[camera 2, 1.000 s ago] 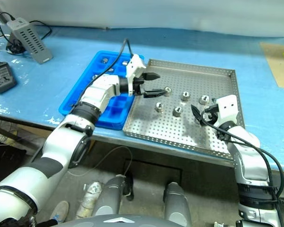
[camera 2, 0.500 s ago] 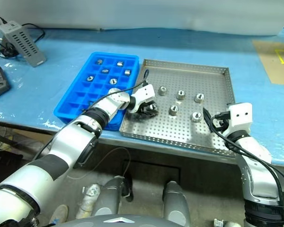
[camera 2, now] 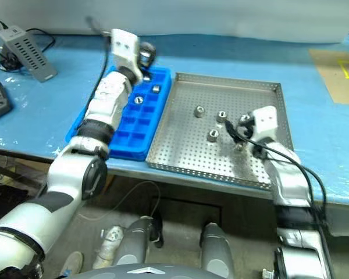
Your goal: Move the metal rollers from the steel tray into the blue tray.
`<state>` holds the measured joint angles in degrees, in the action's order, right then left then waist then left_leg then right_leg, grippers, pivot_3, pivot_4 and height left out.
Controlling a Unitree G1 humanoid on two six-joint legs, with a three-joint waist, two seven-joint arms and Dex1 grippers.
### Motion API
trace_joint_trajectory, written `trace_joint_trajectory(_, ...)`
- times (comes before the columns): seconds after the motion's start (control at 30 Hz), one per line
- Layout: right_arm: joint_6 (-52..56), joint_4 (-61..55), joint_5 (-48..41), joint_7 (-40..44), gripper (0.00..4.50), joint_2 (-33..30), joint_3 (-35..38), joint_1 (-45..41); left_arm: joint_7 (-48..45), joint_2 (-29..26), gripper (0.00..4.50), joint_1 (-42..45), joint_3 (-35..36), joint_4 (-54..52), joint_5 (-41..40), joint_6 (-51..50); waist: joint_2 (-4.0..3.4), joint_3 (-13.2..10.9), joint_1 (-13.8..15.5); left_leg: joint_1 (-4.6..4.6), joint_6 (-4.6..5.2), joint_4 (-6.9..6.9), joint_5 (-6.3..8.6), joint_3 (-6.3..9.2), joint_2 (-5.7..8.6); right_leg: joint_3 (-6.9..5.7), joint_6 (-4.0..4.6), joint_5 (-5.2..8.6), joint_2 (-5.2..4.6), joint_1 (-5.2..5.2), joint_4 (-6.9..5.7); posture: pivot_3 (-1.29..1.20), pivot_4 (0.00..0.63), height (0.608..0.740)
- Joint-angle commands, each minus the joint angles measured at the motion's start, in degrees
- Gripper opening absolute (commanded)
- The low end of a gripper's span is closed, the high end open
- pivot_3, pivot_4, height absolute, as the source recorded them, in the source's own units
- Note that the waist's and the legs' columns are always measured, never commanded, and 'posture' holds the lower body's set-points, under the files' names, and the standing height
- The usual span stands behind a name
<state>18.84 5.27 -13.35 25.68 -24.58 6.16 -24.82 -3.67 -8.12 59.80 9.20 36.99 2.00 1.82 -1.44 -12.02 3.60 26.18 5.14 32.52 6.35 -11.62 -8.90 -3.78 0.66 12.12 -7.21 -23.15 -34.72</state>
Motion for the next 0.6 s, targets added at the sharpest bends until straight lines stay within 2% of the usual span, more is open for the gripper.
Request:
trace_joint_trajectory(0.03,-4.64,6.95,1.01,4.36,4.50,1.48,-3.07,-6.01,8.57,1.73,1.76,-13.76,-0.16,-21.09,4.26,-9.04,-0.03,0.03,1.25,0.03,0.07,0.02,-0.03,0.00,-0.06,-0.06,0.00,0.00,0.00,-0.01,-0.02,0.30,0.150,0.740)
trace_joint_trajectory(0.17,-6.68,12.36,1.96,7.78,4.50,4.12,-6.29,-10.33,6.09,1.94,1.76,-25.95,-2.50,-36.65,3.61,-20.09,0.00,0.03,4.79,0.85,0.09,0.41,-0.02,0.29,-0.33,-0.64,0.05,0.02,0.05,-0.43,-0.20,0.39,0.150,0.740)
trace_joint_trajectory(0.27,-7.88,14.80,2.13,10.35,4.50,5.54,-7.62,-12.67,3.61,0.98,1.76,-30.10,-2.06,-42.70,1.32,-27.46,-0.01,0.03,7.57,1.64,0.09,0.93,-0.04,0.36,-0.39,-0.72,0.06,0.02,0.01,-1.19,-0.79,0.43,0.150,0.740)
trace_joint_trajectory(0.4,-9.22,17.60,2.23,11.47,4.50,6.96,-7.99,-14.36,1.56,-0.99,1.76,-32.16,-0.49,-43.86,-0.77,-32.01,-0.02,0.02,9.05,1.42,-0.26,0.76,-0.17,0.21,-0.44,-0.56,0.17,-0.04,-0.03,-1.00,-0.91,0.47,0.150,0.740)
trace_joint_trajectory(0.47,-9.82,18.43,2.40,11.64,4.50,7.73,-8.31,-14.53,0.46,-2.29,1.76,-32.45,-0.07,-42.66,-1.29,-32.51,-0.01,0.02,9.61,0.91,-0.63,0.20,-0.33,0.25,-0.34,-0.49,-0.30,0.24,-0.13,-0.80,-0.72,0.48,0.150,0.740)
trace_joint_trajectory(0.6,-10.14,18.15,2.65,11.98,4.50,8.96,-8.62,-14.20,-0.56,-4.06,1.76,-30.09,0.28,-39.96,-2.61,-30.94,-0.01,0.02,9.81,0.87,-1.11,-0.74,-0.62,0.52,-0.34,-0.79,-0.35,0.24,-0.11,-1.19,-0.26,0.46,0.150,0.740)
